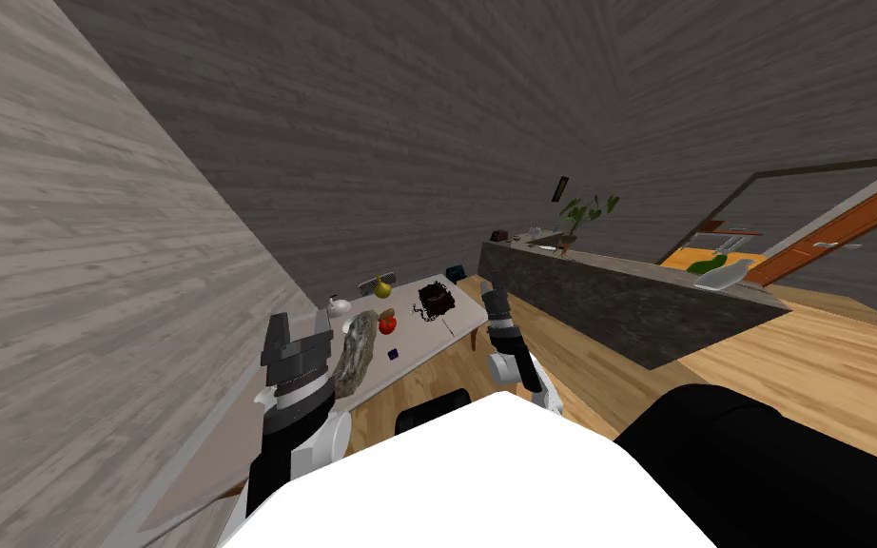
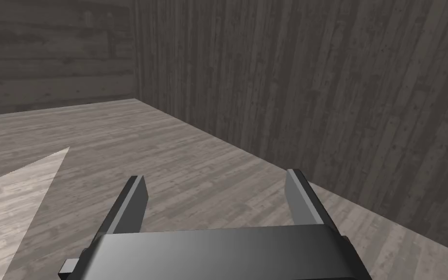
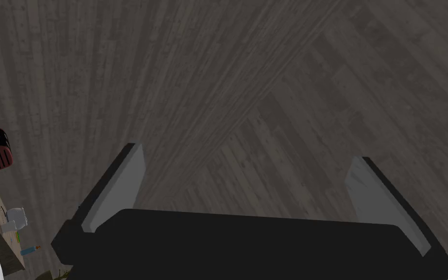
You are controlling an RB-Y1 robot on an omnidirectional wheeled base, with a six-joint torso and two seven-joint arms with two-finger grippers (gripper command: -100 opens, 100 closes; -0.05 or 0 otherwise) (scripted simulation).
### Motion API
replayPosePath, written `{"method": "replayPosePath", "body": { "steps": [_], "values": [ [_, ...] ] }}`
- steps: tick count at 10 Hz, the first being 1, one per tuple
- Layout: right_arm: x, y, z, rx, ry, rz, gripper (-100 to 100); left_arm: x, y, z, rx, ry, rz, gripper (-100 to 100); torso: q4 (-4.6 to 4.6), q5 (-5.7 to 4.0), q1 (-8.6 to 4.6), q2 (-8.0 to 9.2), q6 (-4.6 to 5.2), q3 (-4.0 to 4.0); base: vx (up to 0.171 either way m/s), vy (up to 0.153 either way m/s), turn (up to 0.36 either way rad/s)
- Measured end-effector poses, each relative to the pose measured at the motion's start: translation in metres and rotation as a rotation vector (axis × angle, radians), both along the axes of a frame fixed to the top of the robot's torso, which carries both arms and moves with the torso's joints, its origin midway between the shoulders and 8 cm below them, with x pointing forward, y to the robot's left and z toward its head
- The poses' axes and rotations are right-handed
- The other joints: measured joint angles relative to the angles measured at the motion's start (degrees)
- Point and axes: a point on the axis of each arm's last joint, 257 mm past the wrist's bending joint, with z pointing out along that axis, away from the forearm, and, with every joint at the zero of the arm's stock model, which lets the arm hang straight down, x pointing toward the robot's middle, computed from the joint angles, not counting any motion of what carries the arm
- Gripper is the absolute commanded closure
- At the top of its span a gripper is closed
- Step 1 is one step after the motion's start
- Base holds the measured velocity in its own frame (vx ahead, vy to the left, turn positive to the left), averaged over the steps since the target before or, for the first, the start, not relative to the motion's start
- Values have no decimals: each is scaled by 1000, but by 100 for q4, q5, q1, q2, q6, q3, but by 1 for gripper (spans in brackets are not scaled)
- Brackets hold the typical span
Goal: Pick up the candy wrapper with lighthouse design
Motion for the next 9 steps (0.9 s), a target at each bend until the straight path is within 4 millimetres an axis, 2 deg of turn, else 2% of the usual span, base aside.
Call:
{"method": "replayPosePath", "body": {
  "steps": [3, 7, 9],
  "values": [
    [0, 0, 0, 0, 0, 0, 0, 19, -8, -26, 64, 87, -34, -100, 2, 0, 2, 11, 1, 6, -29, 0, -184],
    [0, 0, 0, 0, 0, 0, 0, 45, -11, -85, 125, 257, -57, -100, 3, 0, 0, 17, 2, 9, -40, -6, -214],
    [0, 0, 0, 0, 0, 0, 0, 62, -8, -103, 141, 317, -57, -100, 3, 0, 0, 12, 2, 7, -40, -10, -228]
  ]
}}
